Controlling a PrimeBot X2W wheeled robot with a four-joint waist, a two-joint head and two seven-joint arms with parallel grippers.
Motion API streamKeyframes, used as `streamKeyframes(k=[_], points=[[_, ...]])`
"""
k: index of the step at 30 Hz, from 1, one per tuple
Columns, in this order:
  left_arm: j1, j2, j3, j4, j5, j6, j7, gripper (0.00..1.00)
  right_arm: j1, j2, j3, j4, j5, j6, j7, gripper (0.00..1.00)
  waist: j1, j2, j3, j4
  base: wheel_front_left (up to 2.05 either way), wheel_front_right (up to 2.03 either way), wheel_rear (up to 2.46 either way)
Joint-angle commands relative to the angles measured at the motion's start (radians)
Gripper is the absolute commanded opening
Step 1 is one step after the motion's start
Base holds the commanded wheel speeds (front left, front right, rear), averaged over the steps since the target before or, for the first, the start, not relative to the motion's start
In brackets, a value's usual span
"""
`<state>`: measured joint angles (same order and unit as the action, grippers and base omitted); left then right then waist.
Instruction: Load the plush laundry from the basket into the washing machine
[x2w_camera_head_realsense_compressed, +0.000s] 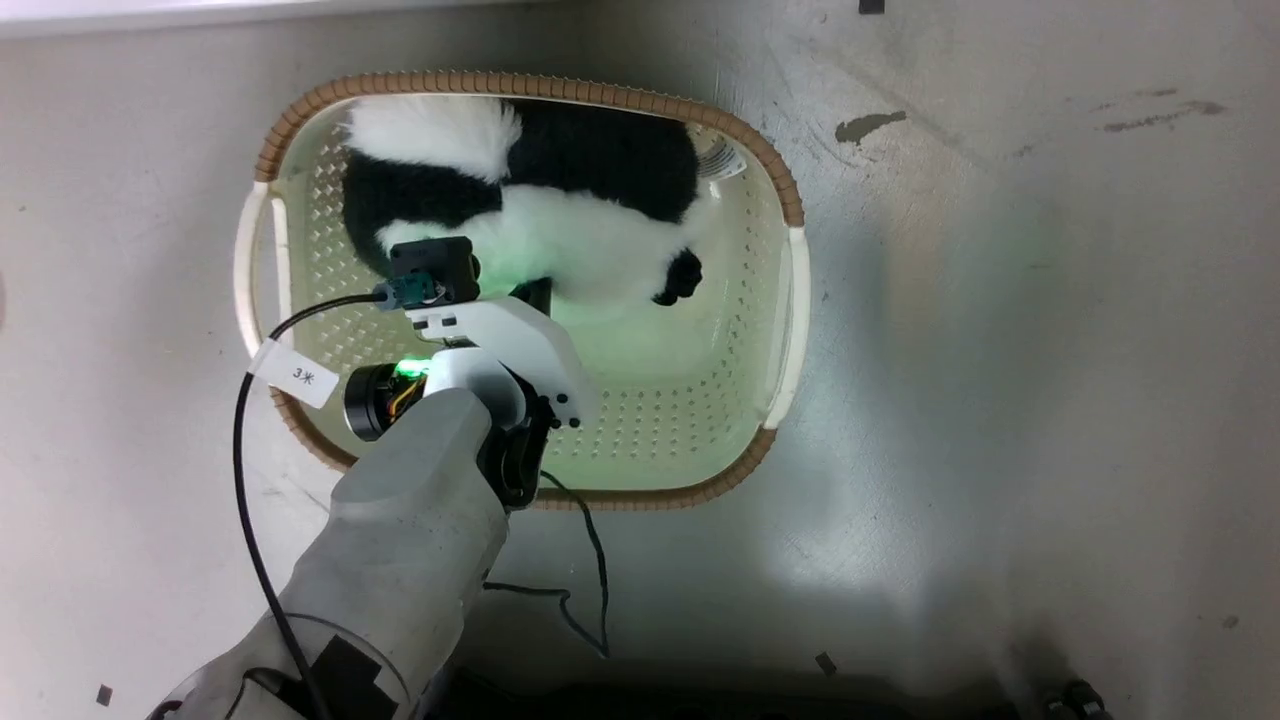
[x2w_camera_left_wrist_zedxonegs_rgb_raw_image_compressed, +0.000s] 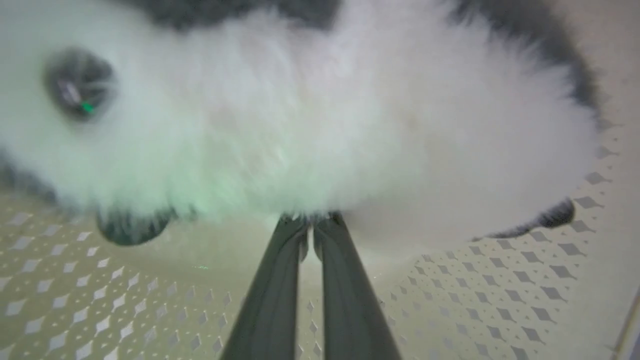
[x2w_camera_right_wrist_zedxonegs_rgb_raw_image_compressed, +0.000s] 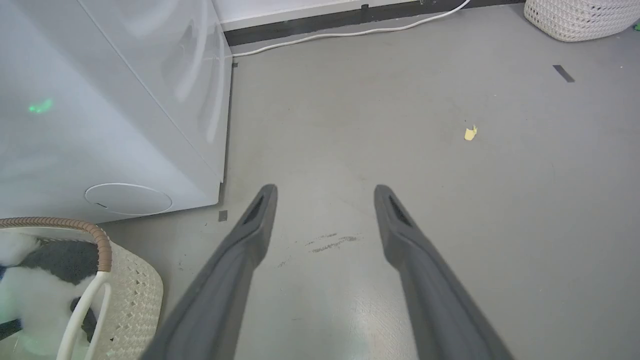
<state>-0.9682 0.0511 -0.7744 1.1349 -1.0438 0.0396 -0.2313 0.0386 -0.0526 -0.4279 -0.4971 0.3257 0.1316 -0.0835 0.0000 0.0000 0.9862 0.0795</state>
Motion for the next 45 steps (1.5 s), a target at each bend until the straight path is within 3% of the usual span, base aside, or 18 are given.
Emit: streamKeyframes(k=[1, 6, 18, 26, 34, 45], points=[[-0.028, -0.001, -0.006, -0.007, -0.008, -0.012, -0.013, 0.00, 0.000, 0.002, 0.001, -0.007, 0.000, -0.001, 0.004, 1.00, 0.0000, 0.0000, -0.007, 0.004, 0.00, 0.00, 0.00], [-0.019, -0.001, -0.019, -0.012, -0.043, -0.046, -0.026, 0.00, -0.032, 0.002, 0.036, 0.009, -0.009, -0.001, 0.009, 1.00, 0.0000, 0.0000, -0.051, 0.013, 0.00, 0.00, 0.00], [0.062, -0.001, -0.037, 0.009, -0.062, -0.081, -0.030, 0.00, -0.106, 0.002, 0.134, 0.109, -0.020, -0.001, -0.002, 1.00, 0.0000, 0.0000, -0.202, 0.030, 0.00, 0.00, 0.00], [0.154, 0.010, 0.031, -0.023, -0.033, -0.087, -0.030, 0.00, -0.123, 0.002, 0.178, 0.203, -0.013, -0.001, -0.029, 1.00, 0.0000, 0.0000, -0.340, 0.043, 0.00, 0.00, 0.00], [0.310, 0.036, 0.170, -0.174, 0.057, -0.067, -0.030, 0.00, -0.109, 0.002, 0.215, 0.307, 0.008, -0.001, -0.064, 1.00, 0.0000, 0.0000, -0.496, 0.061, 0.00, 0.00, 0.00], [0.588, 0.057, 0.356, -0.499, 0.240, -0.010, -0.030, 0.00, -0.054, 0.002, 0.242, 0.428, 0.037, -0.001, -0.103, 1.00, 0.0000, 0.0000, -0.692, 0.085, 0.00, 0.00, 0.00]])
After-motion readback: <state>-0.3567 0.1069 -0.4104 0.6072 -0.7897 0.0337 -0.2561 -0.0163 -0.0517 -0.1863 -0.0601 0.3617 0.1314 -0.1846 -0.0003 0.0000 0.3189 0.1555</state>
